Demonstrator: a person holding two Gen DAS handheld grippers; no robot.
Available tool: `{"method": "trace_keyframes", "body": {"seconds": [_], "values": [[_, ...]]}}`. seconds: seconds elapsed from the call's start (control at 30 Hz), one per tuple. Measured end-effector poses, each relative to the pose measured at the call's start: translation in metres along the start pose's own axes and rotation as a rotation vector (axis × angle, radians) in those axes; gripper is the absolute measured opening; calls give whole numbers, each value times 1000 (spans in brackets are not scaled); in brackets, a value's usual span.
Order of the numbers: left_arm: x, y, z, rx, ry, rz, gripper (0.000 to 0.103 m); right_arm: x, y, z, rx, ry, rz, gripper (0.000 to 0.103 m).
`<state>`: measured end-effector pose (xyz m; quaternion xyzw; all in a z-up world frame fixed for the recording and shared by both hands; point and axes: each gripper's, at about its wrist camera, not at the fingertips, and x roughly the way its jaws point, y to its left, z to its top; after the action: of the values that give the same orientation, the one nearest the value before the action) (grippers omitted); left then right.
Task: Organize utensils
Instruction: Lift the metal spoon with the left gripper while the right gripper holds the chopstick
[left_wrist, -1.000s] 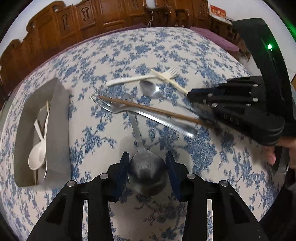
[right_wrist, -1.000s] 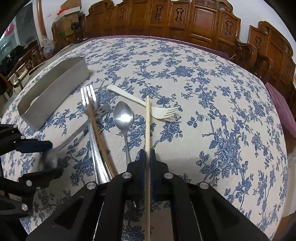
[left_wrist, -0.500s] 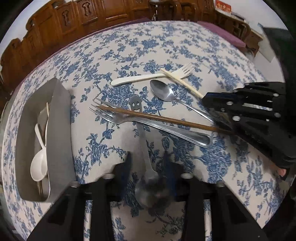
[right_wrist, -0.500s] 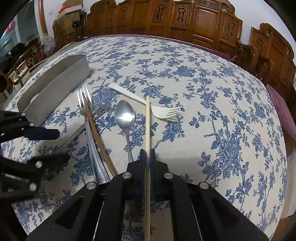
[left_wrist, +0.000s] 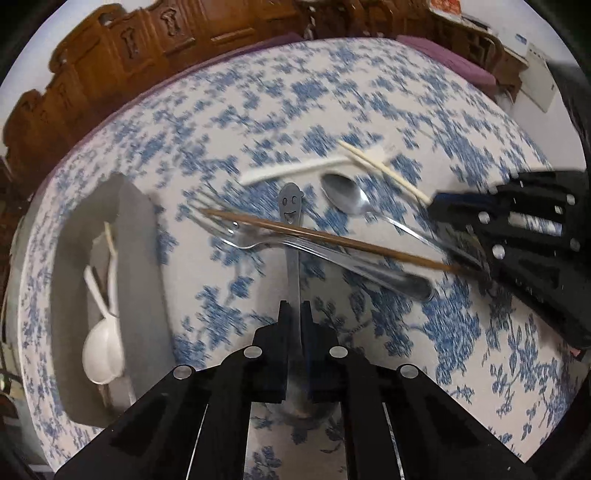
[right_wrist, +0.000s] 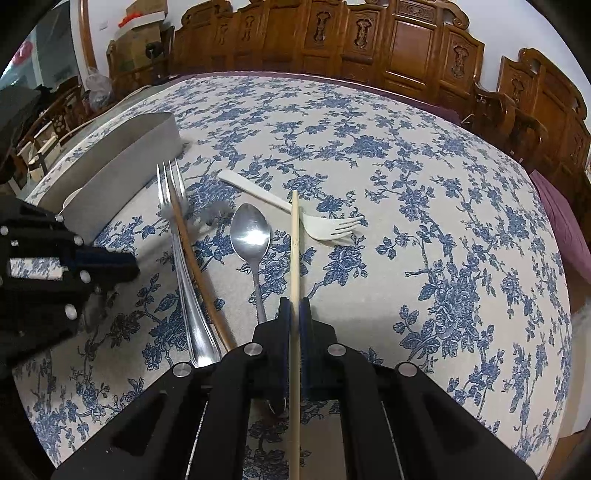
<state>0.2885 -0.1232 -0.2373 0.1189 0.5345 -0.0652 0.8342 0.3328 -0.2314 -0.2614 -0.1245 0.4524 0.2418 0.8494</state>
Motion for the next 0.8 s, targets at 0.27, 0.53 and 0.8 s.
{"method": "trace_keyframes", "body": {"seconds": [0.27, 0.53, 0.8], "values": [[-27, 15, 27, -28, -90, 30, 5, -3, -8, 2, 41, -14, -20, 6], [-46, 27, 48, -45, -149, 59, 5, -5, -15, 3, 67, -28, -32, 6], [-48, 41, 42, -61, -155, 60, 5, -13, -18, 7, 97, -70, -4, 6]]}}
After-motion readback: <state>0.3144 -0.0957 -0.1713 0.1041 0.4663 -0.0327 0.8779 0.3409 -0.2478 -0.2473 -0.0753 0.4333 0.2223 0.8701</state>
